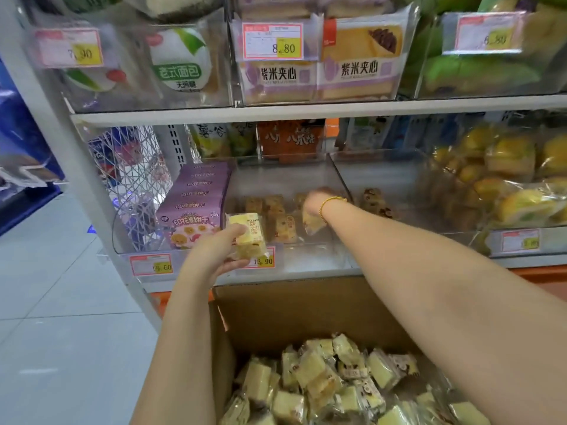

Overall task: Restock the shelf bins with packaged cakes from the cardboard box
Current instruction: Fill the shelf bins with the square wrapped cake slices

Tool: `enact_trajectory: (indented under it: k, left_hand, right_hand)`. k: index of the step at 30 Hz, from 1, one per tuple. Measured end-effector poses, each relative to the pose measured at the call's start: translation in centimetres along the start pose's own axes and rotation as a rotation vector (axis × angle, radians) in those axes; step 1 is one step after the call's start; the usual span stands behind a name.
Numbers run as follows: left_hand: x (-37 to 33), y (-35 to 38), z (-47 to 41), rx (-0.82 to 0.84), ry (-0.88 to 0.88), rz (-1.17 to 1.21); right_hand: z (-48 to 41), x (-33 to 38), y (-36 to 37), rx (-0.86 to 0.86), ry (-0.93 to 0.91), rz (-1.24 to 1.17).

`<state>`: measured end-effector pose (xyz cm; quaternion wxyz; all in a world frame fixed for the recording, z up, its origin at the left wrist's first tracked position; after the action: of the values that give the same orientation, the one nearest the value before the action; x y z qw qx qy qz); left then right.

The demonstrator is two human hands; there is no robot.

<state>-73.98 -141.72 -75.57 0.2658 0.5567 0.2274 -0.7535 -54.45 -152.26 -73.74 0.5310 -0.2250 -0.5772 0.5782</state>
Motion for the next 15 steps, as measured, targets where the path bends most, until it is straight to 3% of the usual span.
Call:
enact_trajectory:
  k: [4,9,15]
  left_hand:
    - [0.0,0.1,-1.0,-0.040,0.013,-0.111]
    - [0.0,-0.4,-2.1,-0.039,0.018,-0.109]
    - [0.0,-0.5,-2.1,-0.002,0.008,-0.056]
  right_hand:
    - [-1.1,-0.3,1.5,0.147,0.054,0.008]
    - [-2.2,-1.3,2.3,0.139,0.069,0.056]
    - [-2.1,-1.0,2.5,-0.202,0.076,0.162]
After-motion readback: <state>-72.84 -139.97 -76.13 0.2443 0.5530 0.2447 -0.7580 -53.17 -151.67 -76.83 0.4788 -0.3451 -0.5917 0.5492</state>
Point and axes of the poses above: each hand's wrist, its own z-axis away from the middle knuckle, its own y-axis out of the palm, x = y × z, the point moved 2 cm from there along -z, towards the middle knuckle, and after that the axes turned 5 degrees about y, right-handed, at the moved point
